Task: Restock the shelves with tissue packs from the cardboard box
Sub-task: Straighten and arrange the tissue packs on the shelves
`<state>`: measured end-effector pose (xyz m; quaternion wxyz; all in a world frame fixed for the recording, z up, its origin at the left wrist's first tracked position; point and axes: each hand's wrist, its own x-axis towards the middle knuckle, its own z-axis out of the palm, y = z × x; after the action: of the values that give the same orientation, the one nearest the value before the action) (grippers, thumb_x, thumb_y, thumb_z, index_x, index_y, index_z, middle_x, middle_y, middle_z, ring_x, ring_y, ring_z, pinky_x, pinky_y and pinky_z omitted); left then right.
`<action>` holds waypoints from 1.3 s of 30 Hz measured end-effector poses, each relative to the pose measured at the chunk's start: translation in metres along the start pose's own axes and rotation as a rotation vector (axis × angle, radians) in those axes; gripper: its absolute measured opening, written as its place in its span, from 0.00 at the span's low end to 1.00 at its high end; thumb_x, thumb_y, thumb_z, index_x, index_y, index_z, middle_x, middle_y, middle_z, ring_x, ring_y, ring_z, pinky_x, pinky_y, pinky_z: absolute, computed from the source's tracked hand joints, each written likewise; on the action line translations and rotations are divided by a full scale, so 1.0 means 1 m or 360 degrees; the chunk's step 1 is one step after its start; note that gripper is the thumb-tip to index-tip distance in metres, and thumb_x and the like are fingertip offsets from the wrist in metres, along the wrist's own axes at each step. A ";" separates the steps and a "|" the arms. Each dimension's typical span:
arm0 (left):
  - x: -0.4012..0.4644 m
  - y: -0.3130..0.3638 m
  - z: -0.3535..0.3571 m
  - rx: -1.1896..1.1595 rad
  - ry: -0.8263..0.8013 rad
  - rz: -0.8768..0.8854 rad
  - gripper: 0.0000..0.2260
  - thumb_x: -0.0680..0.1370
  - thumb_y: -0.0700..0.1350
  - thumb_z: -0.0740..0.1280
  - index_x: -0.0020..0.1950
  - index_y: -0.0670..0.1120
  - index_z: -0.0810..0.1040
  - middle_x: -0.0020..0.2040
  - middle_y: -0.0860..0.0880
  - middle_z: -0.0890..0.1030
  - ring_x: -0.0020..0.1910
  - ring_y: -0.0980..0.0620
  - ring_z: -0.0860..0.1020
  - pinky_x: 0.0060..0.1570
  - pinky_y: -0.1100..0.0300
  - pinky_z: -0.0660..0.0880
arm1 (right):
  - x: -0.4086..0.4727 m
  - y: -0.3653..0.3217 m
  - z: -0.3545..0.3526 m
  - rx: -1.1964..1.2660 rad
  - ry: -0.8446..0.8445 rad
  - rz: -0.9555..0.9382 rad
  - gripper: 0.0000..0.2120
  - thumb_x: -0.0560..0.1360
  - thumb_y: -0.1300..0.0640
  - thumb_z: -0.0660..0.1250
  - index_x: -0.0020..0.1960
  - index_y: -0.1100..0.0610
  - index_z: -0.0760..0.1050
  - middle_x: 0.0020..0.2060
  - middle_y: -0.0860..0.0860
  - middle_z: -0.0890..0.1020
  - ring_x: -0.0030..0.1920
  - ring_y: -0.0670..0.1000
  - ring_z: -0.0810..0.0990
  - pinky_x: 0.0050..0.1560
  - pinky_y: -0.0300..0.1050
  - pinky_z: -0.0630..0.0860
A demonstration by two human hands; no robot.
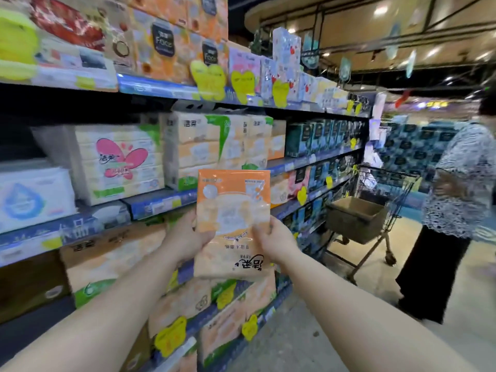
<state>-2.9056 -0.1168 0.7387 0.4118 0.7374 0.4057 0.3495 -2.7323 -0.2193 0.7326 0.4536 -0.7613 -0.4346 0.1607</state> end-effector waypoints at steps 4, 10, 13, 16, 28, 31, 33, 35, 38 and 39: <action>0.088 0.020 0.040 -0.0070 -0.0134 0.0108 0.25 0.73 0.37 0.72 0.68 0.50 0.71 0.57 0.50 0.81 0.50 0.50 0.79 0.55 0.54 0.76 | 0.075 0.010 -0.026 0.0050 0.0145 0.0078 0.22 0.79 0.43 0.61 0.70 0.49 0.68 0.61 0.51 0.78 0.58 0.54 0.77 0.56 0.49 0.75; 0.189 0.041 0.097 0.0008 -0.0146 0.0212 0.25 0.75 0.41 0.71 0.70 0.51 0.70 0.55 0.53 0.78 0.48 0.54 0.75 0.41 0.61 0.70 | 0.175 0.035 -0.064 0.0017 0.0251 0.0114 0.26 0.79 0.44 0.60 0.74 0.53 0.63 0.66 0.53 0.74 0.63 0.55 0.74 0.55 0.44 0.70; 0.229 0.043 0.123 0.0107 -0.0079 0.0267 0.26 0.75 0.43 0.71 0.71 0.56 0.68 0.54 0.56 0.77 0.50 0.54 0.75 0.46 0.60 0.68 | 0.227 0.054 -0.076 0.0019 0.0229 0.0059 0.25 0.79 0.43 0.60 0.74 0.50 0.64 0.66 0.52 0.75 0.62 0.55 0.74 0.56 0.47 0.72; 0.266 0.045 0.156 0.0187 0.0006 0.0250 0.26 0.74 0.45 0.72 0.70 0.57 0.68 0.53 0.57 0.77 0.54 0.52 0.77 0.50 0.58 0.71 | 0.279 0.080 -0.090 0.0032 0.0135 -0.0005 0.25 0.80 0.45 0.60 0.74 0.51 0.63 0.63 0.48 0.73 0.63 0.55 0.73 0.56 0.45 0.71; 0.396 0.095 0.319 0.0205 0.0310 0.0054 0.24 0.74 0.47 0.71 0.69 0.54 0.69 0.59 0.55 0.78 0.57 0.50 0.78 0.55 0.54 0.75 | 0.486 0.176 -0.195 0.0108 -0.0220 -0.0191 0.21 0.77 0.43 0.63 0.68 0.46 0.67 0.57 0.47 0.79 0.55 0.53 0.79 0.57 0.58 0.77; 0.424 0.103 0.338 0.0241 0.0417 0.0052 0.27 0.75 0.46 0.70 0.72 0.56 0.66 0.58 0.54 0.77 0.57 0.51 0.76 0.55 0.56 0.74 | 0.533 0.184 -0.202 0.0239 -0.0304 -0.0212 0.21 0.76 0.45 0.65 0.67 0.46 0.69 0.56 0.48 0.80 0.54 0.52 0.80 0.56 0.57 0.78; 0.448 0.108 0.344 0.0261 0.0486 0.0067 0.29 0.75 0.47 0.70 0.73 0.55 0.64 0.60 0.55 0.77 0.60 0.51 0.76 0.54 0.58 0.72 | 0.564 0.182 -0.206 0.0301 -0.0324 -0.0266 0.19 0.76 0.46 0.65 0.66 0.46 0.70 0.55 0.47 0.81 0.52 0.51 0.81 0.55 0.56 0.79; 0.472 0.114 0.348 0.0262 0.0542 0.0107 0.30 0.75 0.48 0.70 0.75 0.55 0.63 0.63 0.54 0.76 0.61 0.51 0.76 0.54 0.59 0.72 | 0.594 0.177 -0.210 0.0354 -0.0332 -0.0341 0.16 0.77 0.47 0.65 0.65 0.46 0.71 0.53 0.46 0.81 0.51 0.51 0.81 0.52 0.54 0.80; 0.509 0.128 0.350 0.0254 0.0602 0.0172 0.29 0.77 0.47 0.68 0.75 0.57 0.61 0.59 0.57 0.75 0.55 0.54 0.75 0.49 0.60 0.70 | 0.630 0.167 -0.214 0.0485 -0.0346 -0.0402 0.17 0.78 0.49 0.65 0.66 0.46 0.70 0.53 0.47 0.80 0.50 0.51 0.81 0.50 0.54 0.80; 0.519 0.133 0.352 0.0240 0.0638 0.0192 0.29 0.77 0.46 0.68 0.75 0.57 0.61 0.58 0.57 0.75 0.53 0.55 0.74 0.48 0.61 0.69 | 0.641 0.164 -0.215 0.0484 -0.0346 -0.0420 0.18 0.78 0.48 0.65 0.67 0.46 0.69 0.55 0.47 0.80 0.51 0.52 0.81 0.50 0.56 0.80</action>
<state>-2.3441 0.1852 0.8044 0.2448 0.7048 0.4596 0.4818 -2.1444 0.1457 0.8079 0.5307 -0.5989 -0.5476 0.2447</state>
